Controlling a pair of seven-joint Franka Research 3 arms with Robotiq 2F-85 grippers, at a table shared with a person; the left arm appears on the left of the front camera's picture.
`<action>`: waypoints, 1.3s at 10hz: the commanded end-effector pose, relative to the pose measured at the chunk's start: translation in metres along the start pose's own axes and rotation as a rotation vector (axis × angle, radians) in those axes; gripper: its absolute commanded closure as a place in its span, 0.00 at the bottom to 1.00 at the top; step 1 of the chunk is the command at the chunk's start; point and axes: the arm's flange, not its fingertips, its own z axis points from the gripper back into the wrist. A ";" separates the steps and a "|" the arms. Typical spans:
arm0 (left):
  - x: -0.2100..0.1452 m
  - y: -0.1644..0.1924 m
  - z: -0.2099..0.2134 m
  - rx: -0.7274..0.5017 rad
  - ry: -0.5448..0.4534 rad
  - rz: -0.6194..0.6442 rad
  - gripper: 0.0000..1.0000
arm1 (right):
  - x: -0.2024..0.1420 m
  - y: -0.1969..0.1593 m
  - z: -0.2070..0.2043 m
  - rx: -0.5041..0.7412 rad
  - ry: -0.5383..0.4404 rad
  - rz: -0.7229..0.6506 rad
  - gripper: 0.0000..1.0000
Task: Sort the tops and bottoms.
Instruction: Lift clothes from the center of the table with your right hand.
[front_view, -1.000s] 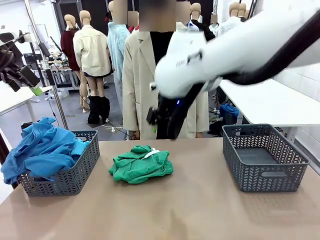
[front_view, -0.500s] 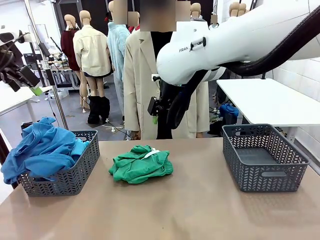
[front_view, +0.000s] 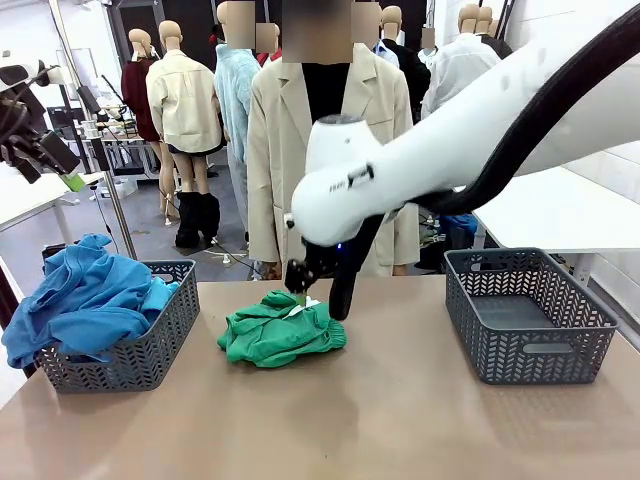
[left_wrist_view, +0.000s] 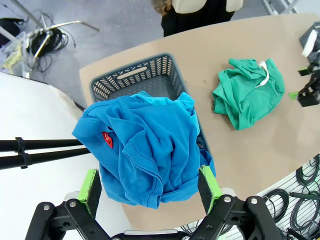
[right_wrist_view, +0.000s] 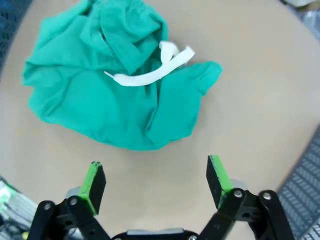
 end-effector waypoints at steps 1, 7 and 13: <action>0.000 0.001 0.001 -0.002 -0.002 0.003 0.00 | 0.006 0.008 -0.023 -0.062 -0.024 0.009 0.00; 0.000 0.001 0.001 -0.002 -0.002 0.003 0.00 | 0.004 0.018 -0.081 -0.077 -0.073 -0.037 0.00; 0.000 0.001 0.001 -0.002 -0.002 0.003 0.00 | 0.011 0.028 -0.094 -0.039 -0.096 -0.074 0.58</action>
